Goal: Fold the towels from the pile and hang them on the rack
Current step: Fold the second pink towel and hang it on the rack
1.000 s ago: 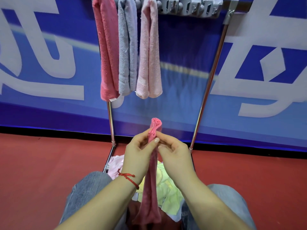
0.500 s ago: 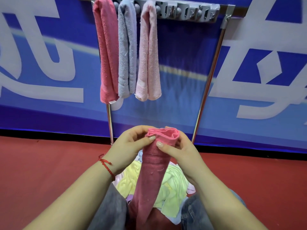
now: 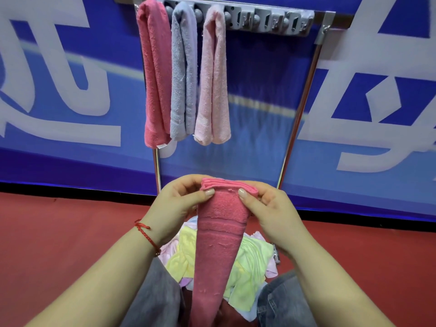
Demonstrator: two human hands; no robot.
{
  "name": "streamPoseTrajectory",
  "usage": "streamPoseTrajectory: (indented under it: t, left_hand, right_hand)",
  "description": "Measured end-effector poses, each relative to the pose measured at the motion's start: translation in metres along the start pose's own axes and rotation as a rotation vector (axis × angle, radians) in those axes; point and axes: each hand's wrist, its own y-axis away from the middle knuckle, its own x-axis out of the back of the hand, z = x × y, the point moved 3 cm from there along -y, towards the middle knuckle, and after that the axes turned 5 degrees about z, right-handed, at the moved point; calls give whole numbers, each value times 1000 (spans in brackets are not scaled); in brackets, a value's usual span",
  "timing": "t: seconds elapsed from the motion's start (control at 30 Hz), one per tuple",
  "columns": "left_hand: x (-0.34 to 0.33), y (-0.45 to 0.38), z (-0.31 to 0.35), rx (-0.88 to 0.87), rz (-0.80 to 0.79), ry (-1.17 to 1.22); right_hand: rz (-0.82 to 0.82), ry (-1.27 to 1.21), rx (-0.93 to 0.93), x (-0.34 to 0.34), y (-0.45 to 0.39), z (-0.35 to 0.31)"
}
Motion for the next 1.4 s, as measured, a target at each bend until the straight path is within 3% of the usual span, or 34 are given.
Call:
streamPoseTrajectory:
  t: [0.33,0.6,0.8,0.97,1.13,1.3,1.4]
  left_hand:
    - [-7,-3,-12,225,-307,-168]
    - [-28,6,-30,325,-421,-306]
    - [-33,0,-23,339,-346,-169]
    - [-33,-9,-6,332,-217,-93]
    - [-28,-24,3,335,-60,-96]
    - [-14,-42,2,306,71,-117]
    - [-12,-45,-2,336,193,-84]
  right_hand:
    - [-223,-19,-59,4,-8,-26]
    - [-144,-37,-128,29,-32,-30]
    - [10,-181,-385,41,-38,8]
    - [-190,-355,-679,22,-11,38]
    - [-345,-534,-691,1,4,52]
    - [-357,-237,-565,-5,8,43]
    - [-301,-186,-514,-2,4,32]
